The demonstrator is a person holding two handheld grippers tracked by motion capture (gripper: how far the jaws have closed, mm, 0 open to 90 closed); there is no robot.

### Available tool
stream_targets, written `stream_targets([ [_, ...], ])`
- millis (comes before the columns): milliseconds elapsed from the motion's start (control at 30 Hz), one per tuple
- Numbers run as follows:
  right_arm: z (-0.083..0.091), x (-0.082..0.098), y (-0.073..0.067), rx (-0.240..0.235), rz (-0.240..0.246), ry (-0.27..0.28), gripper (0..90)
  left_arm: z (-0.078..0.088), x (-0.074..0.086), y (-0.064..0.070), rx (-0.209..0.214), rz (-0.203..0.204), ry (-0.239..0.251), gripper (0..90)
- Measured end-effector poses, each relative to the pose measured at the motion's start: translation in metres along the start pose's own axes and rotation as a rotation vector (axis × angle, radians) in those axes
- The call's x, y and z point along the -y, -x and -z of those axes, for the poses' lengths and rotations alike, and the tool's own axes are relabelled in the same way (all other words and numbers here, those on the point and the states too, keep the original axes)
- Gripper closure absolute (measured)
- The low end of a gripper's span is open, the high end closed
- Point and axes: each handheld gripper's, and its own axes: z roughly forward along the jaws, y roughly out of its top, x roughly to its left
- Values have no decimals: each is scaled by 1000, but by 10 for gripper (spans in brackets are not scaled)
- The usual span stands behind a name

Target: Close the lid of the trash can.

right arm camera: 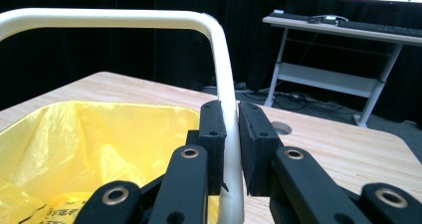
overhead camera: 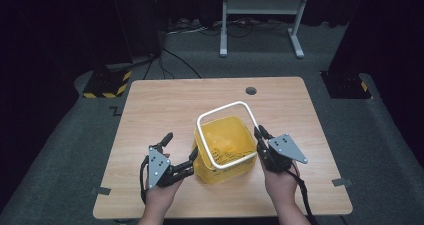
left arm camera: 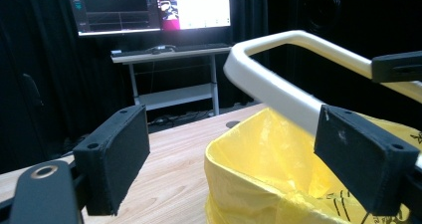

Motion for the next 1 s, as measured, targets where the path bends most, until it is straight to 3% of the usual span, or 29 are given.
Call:
stream_targets([
  [367,-8,2,-16,-20,4,-33,814,0,4,1,13,-15,-2,142],
  [600,-11,4,-13,-3,6,-62,813,-5,9,5,28,-17,-22,142],
  [1000,-13,5,-13,-4,6,-82,811,-8,13,15,18,-70,-49,141],
])
